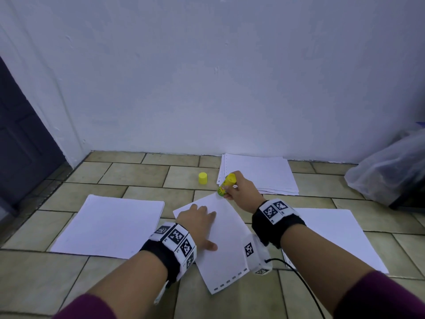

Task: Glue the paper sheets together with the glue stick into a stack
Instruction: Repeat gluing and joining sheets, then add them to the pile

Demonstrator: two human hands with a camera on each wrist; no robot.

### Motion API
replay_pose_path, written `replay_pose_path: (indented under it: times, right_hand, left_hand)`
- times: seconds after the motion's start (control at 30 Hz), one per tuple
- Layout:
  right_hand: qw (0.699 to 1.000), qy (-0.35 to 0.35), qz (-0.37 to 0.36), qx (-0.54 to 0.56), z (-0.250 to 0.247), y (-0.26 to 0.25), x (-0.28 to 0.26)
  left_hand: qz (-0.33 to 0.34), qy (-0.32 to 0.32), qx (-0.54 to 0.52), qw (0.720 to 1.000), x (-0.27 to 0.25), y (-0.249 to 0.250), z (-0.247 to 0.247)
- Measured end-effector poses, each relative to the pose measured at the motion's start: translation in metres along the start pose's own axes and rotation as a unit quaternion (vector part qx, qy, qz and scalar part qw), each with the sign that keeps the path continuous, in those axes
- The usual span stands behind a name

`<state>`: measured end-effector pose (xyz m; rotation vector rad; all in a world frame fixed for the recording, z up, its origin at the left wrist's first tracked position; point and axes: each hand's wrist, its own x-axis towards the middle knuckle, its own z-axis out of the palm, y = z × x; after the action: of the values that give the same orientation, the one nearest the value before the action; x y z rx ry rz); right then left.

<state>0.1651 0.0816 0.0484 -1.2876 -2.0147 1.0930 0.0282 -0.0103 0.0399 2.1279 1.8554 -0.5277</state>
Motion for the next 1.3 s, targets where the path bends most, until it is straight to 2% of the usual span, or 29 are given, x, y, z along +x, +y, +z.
replay_pose_path:
  times: [0.13, 0.23, 0.33, 0.57, 0.83, 0.93, 1.0, 1.07, 1.17, 1.3]
  right_hand:
    - [0.996, -0.047, -0.018, -0.072, -0.004, -0.005, 0.001]
    - [0.979, -0.107, -0.037, -0.170, -0.014, -0.005, -0.006]
    - [0.966, -0.147, -0.036, -0.210, -0.027, 0.001, -0.023]
    - [0.962, -0.176, -0.051, -0.200, -0.054, 0.016, -0.066]
    - [0.962, -0.206, -0.013, -0.179, -0.064, 0.015, -0.082]
    - [0.986, -0.156, 0.043, -0.037, -0.071, 0.019, -0.078]
    - [0.991, -0.079, 0.087, 0.071, -0.076, 0.021, -0.073]
    - [0.984, -0.002, 0.110, 0.140, -0.079, 0.021, -0.068]
    - [0.973, 0.067, 0.122, 0.183, -0.082, 0.025, -0.061]
    - [0.968, 0.118, 0.122, 0.185, -0.076, 0.029, -0.050]
  left_hand:
    - [-0.003, 0.003, -0.004, 1.000, -0.001, 0.000, -0.001]
    - [0.000, -0.004, -0.001, 1.000, -0.001, -0.001, -0.003]
    - [-0.004, -0.011, 0.006, 1.000, -0.001, -0.001, -0.005]
    - [0.004, 0.003, 0.014, 1.000, 0.004, -0.007, -0.005]
    - [0.025, 0.083, 0.045, 0.995, -0.002, 0.000, 0.002]
    - [0.092, 0.056, 0.030, 0.994, -0.004, 0.004, 0.005]
    - [0.110, 0.028, 0.026, 0.993, -0.005, 0.004, 0.003]
    - [0.107, 0.030, 0.031, 0.993, -0.005, 0.004, 0.002]
    - [0.093, 0.041, 0.023, 0.995, -0.007, 0.005, 0.000]
    - [0.089, 0.073, 0.018, 0.993, -0.009, 0.007, 0.003]
